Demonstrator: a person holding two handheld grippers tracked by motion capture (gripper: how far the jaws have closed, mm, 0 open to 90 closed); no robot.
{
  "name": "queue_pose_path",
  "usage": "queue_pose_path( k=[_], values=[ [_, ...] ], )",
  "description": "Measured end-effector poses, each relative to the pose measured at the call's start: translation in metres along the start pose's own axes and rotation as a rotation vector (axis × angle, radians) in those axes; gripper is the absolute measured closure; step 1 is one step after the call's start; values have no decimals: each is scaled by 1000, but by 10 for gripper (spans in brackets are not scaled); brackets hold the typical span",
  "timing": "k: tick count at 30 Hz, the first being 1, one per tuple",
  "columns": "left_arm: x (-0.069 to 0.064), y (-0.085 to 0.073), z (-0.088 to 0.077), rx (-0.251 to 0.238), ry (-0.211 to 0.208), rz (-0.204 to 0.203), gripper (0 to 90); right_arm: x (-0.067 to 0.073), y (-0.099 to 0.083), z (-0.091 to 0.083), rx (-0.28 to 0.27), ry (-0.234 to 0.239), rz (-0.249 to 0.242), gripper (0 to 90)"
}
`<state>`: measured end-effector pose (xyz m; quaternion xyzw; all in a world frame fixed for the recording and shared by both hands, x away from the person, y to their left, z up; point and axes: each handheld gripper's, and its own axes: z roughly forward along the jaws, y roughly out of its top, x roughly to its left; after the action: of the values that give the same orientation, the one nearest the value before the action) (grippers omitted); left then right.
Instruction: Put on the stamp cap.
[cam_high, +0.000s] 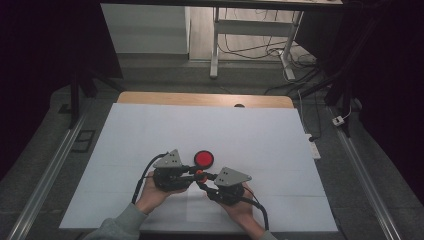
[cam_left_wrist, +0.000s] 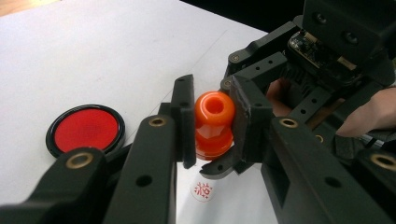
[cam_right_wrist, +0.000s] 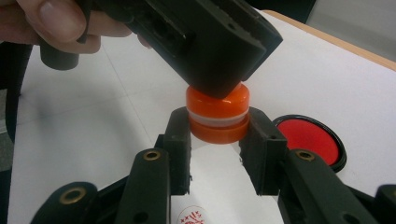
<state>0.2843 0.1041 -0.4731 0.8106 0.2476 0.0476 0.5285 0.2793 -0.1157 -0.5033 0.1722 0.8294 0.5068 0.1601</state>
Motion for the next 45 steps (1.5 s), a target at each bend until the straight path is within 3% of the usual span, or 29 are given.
queue_pose_path(
  k=[10,25,45],
  values=[
    [1,0,0,-10,-11,-3,717,2,1,-2,-27,-14,-12,643],
    [2,-2,1,-2,-22,-9,720,4,1,-2,-10,-27,-8,648],
    [-1,-8,8,3,10,5,724,4,-2,0,16,-28,13,649]
  ],
)
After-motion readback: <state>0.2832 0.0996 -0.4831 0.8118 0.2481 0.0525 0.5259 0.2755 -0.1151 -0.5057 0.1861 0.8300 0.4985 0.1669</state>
